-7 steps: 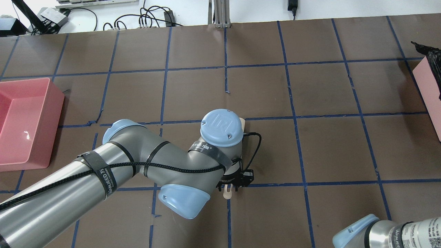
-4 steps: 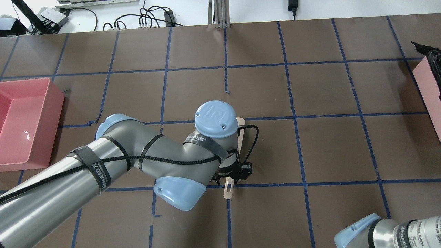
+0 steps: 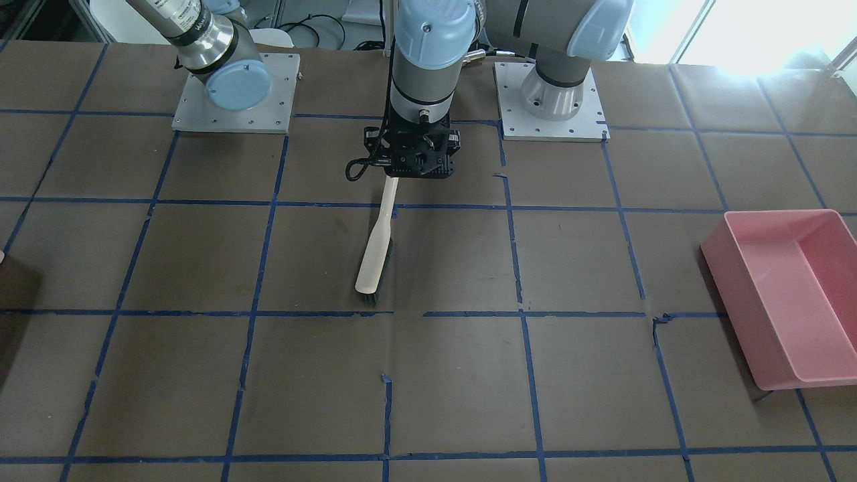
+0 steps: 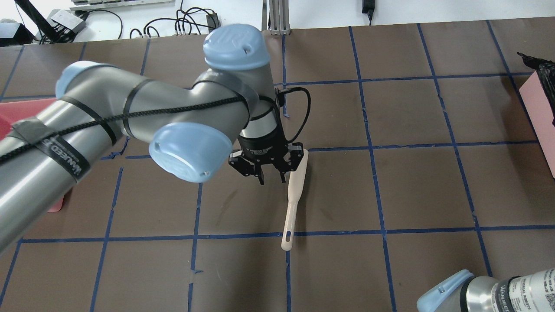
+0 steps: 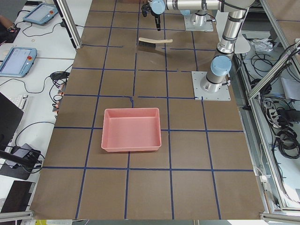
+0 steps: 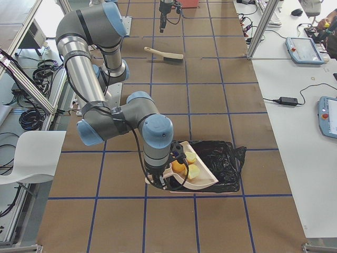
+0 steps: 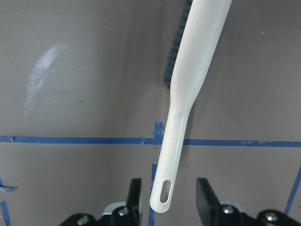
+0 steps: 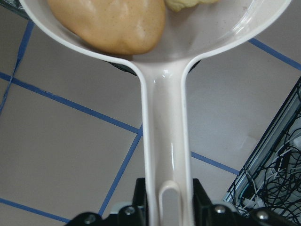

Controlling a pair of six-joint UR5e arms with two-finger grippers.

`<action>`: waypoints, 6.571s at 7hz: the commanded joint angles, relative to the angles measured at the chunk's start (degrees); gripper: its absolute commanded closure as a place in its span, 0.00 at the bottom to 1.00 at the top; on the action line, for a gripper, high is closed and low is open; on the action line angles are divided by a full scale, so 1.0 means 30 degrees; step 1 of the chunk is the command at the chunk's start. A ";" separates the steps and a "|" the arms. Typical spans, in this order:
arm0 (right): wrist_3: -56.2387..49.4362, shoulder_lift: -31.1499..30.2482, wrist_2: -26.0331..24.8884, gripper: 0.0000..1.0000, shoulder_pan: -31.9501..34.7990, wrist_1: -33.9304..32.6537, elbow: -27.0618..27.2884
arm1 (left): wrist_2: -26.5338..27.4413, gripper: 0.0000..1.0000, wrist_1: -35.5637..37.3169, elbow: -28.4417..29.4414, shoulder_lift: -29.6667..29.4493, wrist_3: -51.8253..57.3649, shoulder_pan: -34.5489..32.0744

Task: Sweep and dump trash in nearest bin
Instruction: 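Lower the brush onto the table and open the left gripper, then tip the dustpan over the black trash bin with the right gripper, then bring the empty dustpan back and lower it onto the table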

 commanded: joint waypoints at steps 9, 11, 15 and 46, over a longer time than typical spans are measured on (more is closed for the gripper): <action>-0.3726 0.0043 -0.5072 1.00 0.2983 -0.4994 0.0440 | 0.2523 0.00 0.0526 0.3379 0.1375 1.0607 0.5490; -0.5221 0.0043 -0.5168 1.00 0.3044 -0.5380 0.0441 | 0.2496 0.00 -0.0492 0.3495 0.1697 1.0287 0.5810; -0.8037 0.0975 -0.5168 1.00 0.3631 -0.8912 0.0442 | 0.2407 0.00 -0.0999 0.3526 0.1758 0.9494 0.5929; 3.4403 0.2000 0.2683 0.99 2.7271 -0.5375 0.4777 | 0.2496 0.00 -0.1790 0.3321 0.1933 0.9699 0.5900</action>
